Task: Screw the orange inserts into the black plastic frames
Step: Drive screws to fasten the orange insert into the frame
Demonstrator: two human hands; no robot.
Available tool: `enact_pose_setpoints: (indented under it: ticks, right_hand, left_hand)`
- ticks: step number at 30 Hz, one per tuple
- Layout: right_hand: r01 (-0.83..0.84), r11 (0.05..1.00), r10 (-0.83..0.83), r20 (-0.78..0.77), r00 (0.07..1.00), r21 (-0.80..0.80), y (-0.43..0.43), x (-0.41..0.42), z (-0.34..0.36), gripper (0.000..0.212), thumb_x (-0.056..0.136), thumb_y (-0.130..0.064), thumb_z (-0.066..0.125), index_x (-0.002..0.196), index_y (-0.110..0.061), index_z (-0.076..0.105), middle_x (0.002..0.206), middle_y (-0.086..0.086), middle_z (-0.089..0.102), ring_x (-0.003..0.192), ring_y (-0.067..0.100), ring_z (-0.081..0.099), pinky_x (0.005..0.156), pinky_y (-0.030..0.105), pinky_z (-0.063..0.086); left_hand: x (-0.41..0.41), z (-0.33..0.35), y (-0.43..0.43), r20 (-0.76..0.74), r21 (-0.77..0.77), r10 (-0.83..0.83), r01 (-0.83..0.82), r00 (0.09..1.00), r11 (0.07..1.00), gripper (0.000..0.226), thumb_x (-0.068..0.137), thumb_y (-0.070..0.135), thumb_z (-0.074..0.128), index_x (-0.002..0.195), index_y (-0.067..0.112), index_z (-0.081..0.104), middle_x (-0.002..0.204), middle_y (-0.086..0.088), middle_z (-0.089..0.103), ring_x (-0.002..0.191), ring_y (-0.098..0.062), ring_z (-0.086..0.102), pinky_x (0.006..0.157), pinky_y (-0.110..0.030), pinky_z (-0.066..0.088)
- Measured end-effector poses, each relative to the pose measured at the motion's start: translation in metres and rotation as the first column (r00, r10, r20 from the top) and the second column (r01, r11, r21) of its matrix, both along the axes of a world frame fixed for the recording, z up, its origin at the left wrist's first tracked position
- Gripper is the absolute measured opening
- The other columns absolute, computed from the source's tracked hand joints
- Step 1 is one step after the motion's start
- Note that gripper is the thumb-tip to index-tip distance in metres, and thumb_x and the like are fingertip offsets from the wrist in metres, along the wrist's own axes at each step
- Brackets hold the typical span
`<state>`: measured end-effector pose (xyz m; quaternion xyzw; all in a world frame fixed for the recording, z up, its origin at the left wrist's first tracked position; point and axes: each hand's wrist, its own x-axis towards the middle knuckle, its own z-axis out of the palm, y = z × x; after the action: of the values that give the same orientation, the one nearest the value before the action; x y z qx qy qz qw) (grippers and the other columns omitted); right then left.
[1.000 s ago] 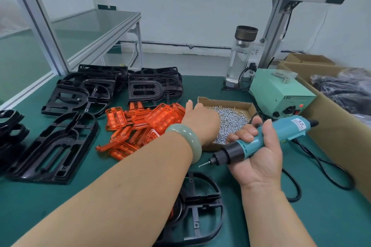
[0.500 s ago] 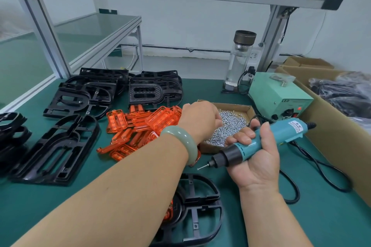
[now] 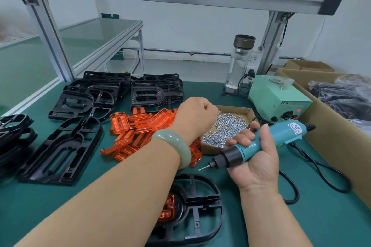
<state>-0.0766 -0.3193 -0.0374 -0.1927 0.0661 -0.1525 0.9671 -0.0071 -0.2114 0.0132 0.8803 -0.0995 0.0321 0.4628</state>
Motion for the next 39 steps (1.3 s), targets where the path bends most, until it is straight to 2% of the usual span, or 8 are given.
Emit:
enact_pose_setpoints:
  ticks: [4, 13, 17, 19, 24, 30, 36, 39]
  right_hand:
    - [-0.002, 1.000, 0.002, 0.002, 1.000, 0.005, 0.002, -0.002, 0.002, 0.017, 0.081, -0.035, 0.059, 0.090, -0.022, 0.054, 0.060, -0.010, 0.043, 0.044, 0.003, 0.043, 0.054, 0.020, 0.043]
    - [0.018, 1.000, -0.018, 0.035, 0.999, 0.009, 0.010, -0.010, 0.008, 0.014, 0.081, -0.036, 0.059, 0.086, -0.023, 0.054, 0.062, -0.012, 0.043, 0.047, 0.002, 0.044, 0.056, 0.020, 0.044]
    - [0.042, 0.999, -0.044, 0.057, 0.997, 0.025, 0.015, -0.016, 0.010, 0.013, 0.082, -0.036, 0.058, 0.084, -0.024, 0.052, 0.063, -0.012, 0.043, 0.047, 0.001, 0.044, 0.057, 0.020, 0.044]
    - [0.060, 0.998, -0.062, 0.059, 0.996, 0.030, 0.018, -0.019, 0.012, 0.013, 0.082, -0.036, 0.058, 0.083, -0.024, 0.051, 0.062, -0.012, 0.043, 0.047, 0.001, 0.044, 0.056, 0.018, 0.044]
    - [0.093, 0.995, -0.095, 0.035, 0.995, 0.040, 0.026, -0.026, 0.019, 0.015, 0.078, -0.037, 0.060, 0.082, -0.026, 0.051, 0.063, -0.012, 0.041, 0.048, 0.001, 0.044, 0.060, 0.020, 0.041]
    - [0.113, 0.993, -0.114, 0.030, 0.993, 0.046, 0.035, -0.038, 0.032, 0.017, 0.077, -0.038, 0.063, 0.082, -0.027, 0.051, 0.065, -0.013, 0.042, 0.050, 0.001, 0.045, 0.060, 0.020, 0.040]
    - [0.124, 0.991, -0.125, 0.018, 0.992, 0.047, 0.048, -0.054, 0.035, 0.018, 0.077, -0.036, 0.063, 0.084, -0.026, 0.051, 0.065, -0.013, 0.043, 0.050, 0.002, 0.044, 0.061, 0.020, 0.040]
    - [0.128, 0.991, -0.129, 0.012, 0.992, 0.040, 0.050, -0.056, 0.035, 0.017, 0.078, -0.037, 0.063, 0.085, -0.026, 0.051, 0.065, -0.013, 0.044, 0.050, 0.002, 0.044, 0.056, 0.018, 0.043]
  left_hand:
    - [-0.020, 0.006, 0.017, -0.127, -0.318, -0.041, -0.002, 0.991, 0.948, 0.023, 0.079, 0.003, 0.054, 0.074, 0.020, 0.069, 0.050, 0.003, 0.064, 0.047, -0.004, 0.059, 0.051, -0.017, 0.050]
    - [-0.072, -0.008, 0.088, -0.185, -0.561, 0.022, -0.124, 0.982, 0.819, 0.035, 0.082, -0.002, 0.057, 0.073, 0.026, 0.076, 0.061, 0.001, 0.065, 0.058, -0.009, 0.057, 0.052, -0.018, 0.047]
    - [-0.104, -0.018, 0.102, -0.207, -0.664, 0.021, -0.156, 0.978, 0.731, 0.025, 0.080, -0.002, 0.064, 0.090, 0.020, 0.072, 0.067, -0.003, 0.068, 0.059, -0.011, 0.062, 0.052, -0.017, 0.050]
    - [-0.116, -0.022, 0.102, -0.247, -0.719, 0.018, -0.196, 0.969, 0.667, 0.019, 0.076, 0.002, 0.068, 0.081, 0.020, 0.074, 0.068, -0.005, 0.069, 0.059, -0.012, 0.064, 0.052, -0.016, 0.051]
    - [-0.135, -0.024, 0.093, -0.349, -0.800, 0.003, -0.300, 0.937, 0.521, 0.012, 0.065, 0.018, 0.068, 0.074, 0.011, 0.073, 0.068, -0.007, 0.069, 0.053, -0.010, 0.061, 0.045, -0.016, 0.049]
    - [-0.146, -0.022, 0.085, -0.469, -0.812, -0.110, -0.379, 0.876, 0.443, 0.014, 0.065, 0.025, 0.067, 0.062, 0.014, 0.075, 0.066, -0.007, 0.067, 0.052, -0.008, 0.061, 0.041, -0.015, 0.047]
    - [-0.153, -0.022, 0.083, -0.547, -0.829, -0.262, -0.471, 0.795, 0.302, 0.026, 0.067, 0.017, 0.063, 0.088, 0.002, 0.067, 0.071, -0.013, 0.069, 0.053, -0.015, 0.065, 0.041, -0.018, 0.049]
    - [-0.155, -0.021, 0.085, -0.560, -0.828, -0.336, -0.495, 0.757, 0.264, 0.020, 0.067, 0.015, 0.062, 0.079, 0.001, 0.070, 0.070, -0.015, 0.068, 0.052, -0.017, 0.065, 0.040, -0.019, 0.050]
